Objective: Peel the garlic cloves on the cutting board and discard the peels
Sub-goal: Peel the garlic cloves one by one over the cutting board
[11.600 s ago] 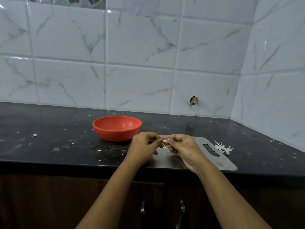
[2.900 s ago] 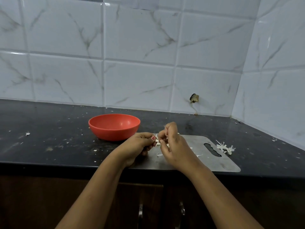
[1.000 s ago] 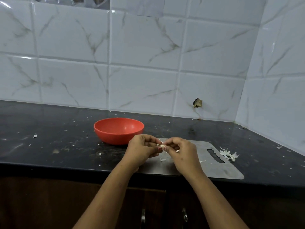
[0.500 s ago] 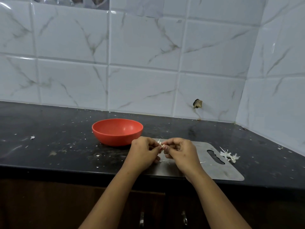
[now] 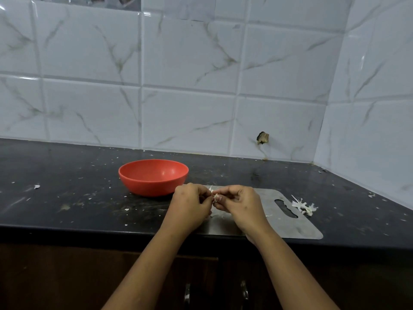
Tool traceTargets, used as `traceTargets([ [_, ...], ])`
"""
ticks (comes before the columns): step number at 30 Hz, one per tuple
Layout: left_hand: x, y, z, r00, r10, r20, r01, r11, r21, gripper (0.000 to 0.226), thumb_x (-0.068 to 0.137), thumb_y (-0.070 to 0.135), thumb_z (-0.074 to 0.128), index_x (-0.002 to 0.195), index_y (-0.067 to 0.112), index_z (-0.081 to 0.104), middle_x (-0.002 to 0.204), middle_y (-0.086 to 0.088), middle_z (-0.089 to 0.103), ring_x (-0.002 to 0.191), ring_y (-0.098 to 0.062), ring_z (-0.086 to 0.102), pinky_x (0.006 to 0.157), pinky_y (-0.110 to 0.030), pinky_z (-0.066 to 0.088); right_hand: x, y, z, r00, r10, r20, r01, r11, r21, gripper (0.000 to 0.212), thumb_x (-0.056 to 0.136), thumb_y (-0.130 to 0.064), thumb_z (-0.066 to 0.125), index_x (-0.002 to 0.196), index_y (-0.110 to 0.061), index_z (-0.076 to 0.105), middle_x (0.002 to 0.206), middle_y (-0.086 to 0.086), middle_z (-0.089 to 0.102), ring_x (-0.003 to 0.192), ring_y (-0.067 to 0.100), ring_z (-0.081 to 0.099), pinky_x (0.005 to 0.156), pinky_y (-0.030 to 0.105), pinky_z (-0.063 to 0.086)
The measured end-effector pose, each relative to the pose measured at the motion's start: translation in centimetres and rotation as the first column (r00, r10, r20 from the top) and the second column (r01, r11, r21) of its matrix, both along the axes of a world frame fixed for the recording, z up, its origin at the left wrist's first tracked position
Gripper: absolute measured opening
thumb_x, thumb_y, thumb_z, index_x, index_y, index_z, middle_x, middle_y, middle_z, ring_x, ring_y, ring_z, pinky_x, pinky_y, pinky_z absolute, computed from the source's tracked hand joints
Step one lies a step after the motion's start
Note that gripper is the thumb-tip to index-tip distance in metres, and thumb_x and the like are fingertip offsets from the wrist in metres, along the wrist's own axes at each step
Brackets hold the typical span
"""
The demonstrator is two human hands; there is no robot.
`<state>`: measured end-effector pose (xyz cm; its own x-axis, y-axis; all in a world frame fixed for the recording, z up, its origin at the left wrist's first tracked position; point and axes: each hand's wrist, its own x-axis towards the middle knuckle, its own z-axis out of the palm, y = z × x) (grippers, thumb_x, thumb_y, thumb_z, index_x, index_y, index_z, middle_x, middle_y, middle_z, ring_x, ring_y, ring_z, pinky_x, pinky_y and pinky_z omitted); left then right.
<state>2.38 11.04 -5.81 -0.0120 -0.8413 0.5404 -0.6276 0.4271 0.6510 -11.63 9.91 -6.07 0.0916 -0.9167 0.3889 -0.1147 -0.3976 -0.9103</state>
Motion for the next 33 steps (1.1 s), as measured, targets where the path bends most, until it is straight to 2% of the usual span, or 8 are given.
traceTargets([
  [4, -0.08, -0.02, -0.01, 0.999, 0.035, 0.041, -0.034, 0.999, -0.026, 0.012, 0.084, 0.015, 0.065, 0.077, 0.014, 0.074, 0.066, 0.001, 0.070, 0.063, -0.014, 0.067, 0.071, -0.039, 0.057, 0.04, -0.13, -0.12, 1.000, 0.007, 0.002, -0.007, 1.000, -0.004, 0.021, 0.086, 0.004, 0.065, 0.087, -0.015, 0.075, 0.082, 0.008, 0.075, 0.080, 0.017, 0.073, 0.077, 0.023, 0.058],
  [10, -0.11, -0.11, -0.10, 1.000, 0.031, 0.002, -0.031, 0.999, 0.014, 0.007, 0.087, 0.018, 0.068, 0.085, 0.016, 0.074, 0.073, 0.004, 0.071, 0.060, -0.004, 0.067, 0.071, -0.031, 0.058, -0.29, -0.18, -0.06, 0.998, 0.008, 0.064, -0.008, 1.000, 0.003, 0.014, 0.088, 0.004, 0.064, 0.092, -0.005, 0.074, 0.084, 0.009, 0.075, 0.081, 0.016, 0.073, 0.074, 0.021, 0.057],
  [14, -0.05, -0.05, 0.04, 0.992, 0.026, -0.121, -0.017, 0.997, 0.074, 0.006, 0.082, 0.018, 0.074, 0.083, 0.012, 0.073, 0.070, 0.002, 0.070, 0.055, -0.004, 0.067, 0.062, -0.024, 0.058, -0.68, -0.07, 0.09, 0.984, 0.032, 0.174, -0.037, 0.999, 0.030, 0.012, 0.089, 0.004, 0.062, 0.090, -0.004, 0.071, 0.079, 0.008, 0.073, 0.073, 0.011, 0.069, 0.069, 0.017, 0.054],
  [18, 0.06, 0.03, 0.31, 0.974, 0.004, -0.228, 0.026, 0.991, 0.128, 0.010, 0.080, 0.020, 0.076, 0.079, 0.013, 0.068, 0.068, -0.002, 0.070, 0.052, -0.007, 0.066, 0.048, -0.017, 0.050, -0.80, -0.14, 0.15, 0.988, 0.035, 0.148, -0.044, 0.997, 0.059, 0.008, 0.090, -0.003, 0.063, 0.092, -0.007, 0.071, 0.079, 0.009, 0.073, 0.071, 0.013, 0.067, 0.069, 0.021, 0.055],
  [22, 0.14, 0.00, 0.45, 0.951, -0.054, -0.304, 0.107, 0.981, 0.160, 0.004, 0.087, 0.013, 0.069, 0.089, 0.010, 0.071, 0.073, -0.003, 0.072, 0.051, -0.008, 0.065, 0.047, -0.018, 0.050, -0.80, -0.10, 0.20, 0.990, 0.029, 0.139, -0.040, 0.997, 0.071, 0.007, 0.090, -0.005, 0.064, 0.094, -0.004, 0.070, 0.078, 0.009, 0.073, 0.069, 0.013, 0.066, 0.067, 0.021, 0.056],
  [25, 0.30, -0.02, 0.47, 0.933, -0.077, -0.353, 0.148, 0.972, 0.180, 0.012, 0.090, 0.005, 0.062, 0.089, 0.014, 0.070, 0.077, -0.005, 0.073, 0.052, -0.007, 0.063, 0.050, -0.018, 0.050, -0.79, -0.03, 0.26, 0.990, 0.030, 0.139, -0.041, 0.996, 0.076, 0.008, 0.090, -0.004, 0.064, 0.095, -0.002, 0.069, 0.080, 0.011, 0.073, 0.069, 0.012, 0.067, 0.066, 0.020, 0.055],
  [28, 0.47, -0.09, 0.39, 0.906, -0.076, -0.417, 0.170, 0.966, 0.194, 0.015, 0.090, 0.002, 0.058, 0.090, 0.009, 0.071, 0.080, -0.008, 0.073, 0.055, -0.010, 0.063, 0.052, -0.018, 0.049, -0.76, 0.02, 0.27, 0.989, 0.031, 0.144, -0.044, 0.995, 0.085, 0.007, 0.090, -0.001, 0.062, 0.094, -0.001, 0.069, 0.077, 0.009, 0.073, 0.068, 0.012, 0.067, 0.067, 0.020, 0.056],
  [33, 0.38, -0.25, 0.40, 0.905, -0.102, -0.414, 0.204, 0.956, 0.211, 0.008, 0.091, 0.012, 0.063, 0.092, 0.009, 0.070, 0.078, -0.007, 0.073, 0.058, -0.010, 0.063, 0.051, -0.017, 0.047, -0.73, 0.10, 0.35, 0.990, 0.028, 0.136, -0.039, 0.996, 0.081, 0.013, 0.092, 0.001, 0.060, 0.094, -0.007, 0.070, 0.083, 0.009, 0.073, 0.075, 0.015, 0.070, 0.071, 0.022, 0.056],
])
